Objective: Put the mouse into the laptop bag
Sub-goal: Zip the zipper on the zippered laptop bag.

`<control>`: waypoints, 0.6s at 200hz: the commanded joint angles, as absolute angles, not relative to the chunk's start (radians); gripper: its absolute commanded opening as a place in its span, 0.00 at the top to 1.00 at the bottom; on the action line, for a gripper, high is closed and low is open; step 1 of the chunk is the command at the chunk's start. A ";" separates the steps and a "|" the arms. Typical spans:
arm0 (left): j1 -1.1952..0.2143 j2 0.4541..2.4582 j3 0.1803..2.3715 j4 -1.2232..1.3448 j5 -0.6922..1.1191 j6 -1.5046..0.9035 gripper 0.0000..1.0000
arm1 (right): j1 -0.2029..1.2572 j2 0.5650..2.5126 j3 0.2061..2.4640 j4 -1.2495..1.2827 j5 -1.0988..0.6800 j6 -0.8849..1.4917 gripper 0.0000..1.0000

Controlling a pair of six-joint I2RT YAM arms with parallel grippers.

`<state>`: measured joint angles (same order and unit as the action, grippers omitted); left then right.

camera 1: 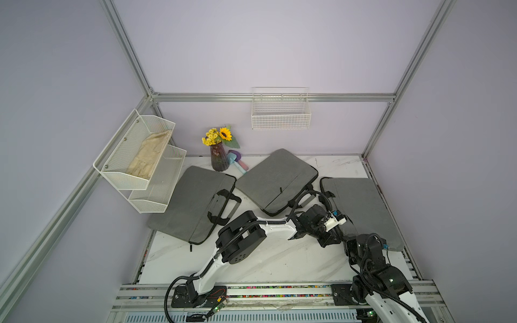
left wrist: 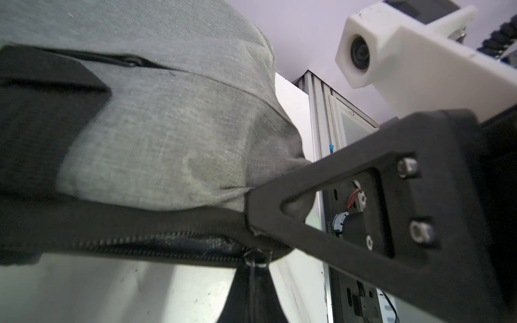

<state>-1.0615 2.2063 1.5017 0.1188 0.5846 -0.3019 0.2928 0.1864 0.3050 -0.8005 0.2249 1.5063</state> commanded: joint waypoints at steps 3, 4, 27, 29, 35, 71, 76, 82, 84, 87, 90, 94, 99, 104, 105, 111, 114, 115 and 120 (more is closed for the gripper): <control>-0.934 2.157 1.566 0.083 0.487 -0.296 1.00 | 0.286 0.153 0.348 -0.893 0.258 1.468 1.00; -0.933 2.159 1.567 0.082 0.487 -0.297 1.00 | 0.286 0.152 0.349 -0.894 0.256 1.467 1.00; -0.894 2.187 1.604 0.053 0.480 -0.297 1.00 | 0.285 0.155 0.364 -0.897 0.235 1.449 1.00; -0.890 2.190 1.609 0.048 0.481 -0.297 1.00 | 0.285 0.156 0.366 -0.898 0.234 1.447 1.00; -0.882 2.200 1.619 0.040 0.484 -0.300 1.00 | 0.286 0.158 0.368 -0.896 0.229 1.442 1.00; -0.851 2.208 1.622 0.049 0.540 -0.325 1.00 | 0.286 0.170 0.368 -0.886 0.222 1.431 1.00; -0.853 2.203 1.614 0.061 0.564 -0.331 1.00 | 0.286 0.172 0.367 -0.879 0.222 1.426 1.00; -0.859 2.193 1.602 0.081 0.585 -0.337 1.00 | 0.286 0.176 0.365 -0.872 0.225 1.421 1.00; -0.862 2.190 1.598 0.088 0.589 -0.337 1.00 | 0.286 0.177 0.365 -0.870 0.225 1.421 1.00; -0.869 2.182 1.592 0.092 0.589 -0.334 1.00 | 0.287 0.182 0.364 -0.868 0.225 1.420 1.00; -0.873 2.175 1.587 0.093 0.583 -0.328 1.00 | 0.286 0.185 0.364 -0.867 0.225 1.419 1.00; -0.880 2.163 1.578 0.092 0.565 -0.317 1.00 | 0.286 0.190 0.366 -0.865 0.225 1.419 1.00; -0.887 2.151 1.566 0.097 0.531 -0.304 1.00 | 0.285 0.196 0.368 -0.869 0.226 1.420 1.00; -0.889 2.141 1.555 0.102 0.495 -0.292 1.00 | 0.286 0.199 0.373 -0.875 0.228 1.426 1.00; -0.889 2.141 1.554 0.101 0.490 -0.290 1.00 | 0.286 0.200 0.374 -0.875 0.229 1.426 1.00; -0.886 2.138 1.554 0.091 0.456 -0.282 1.00 | 0.286 0.203 0.380 -0.881 0.234 1.425 1.00; -0.882 2.141 1.560 0.081 0.441 -0.281 1.00 | 0.287 0.203 0.385 -0.886 0.236 1.425 1.00; -0.881 2.142 1.562 0.076 0.437 -0.280 1.00 | 0.286 0.203 0.386 -0.888 0.237 1.425 1.00; -0.871 2.152 1.577 0.052 0.424 -0.278 1.00 | 0.286 0.199 0.390 -0.892 0.240 1.421 1.00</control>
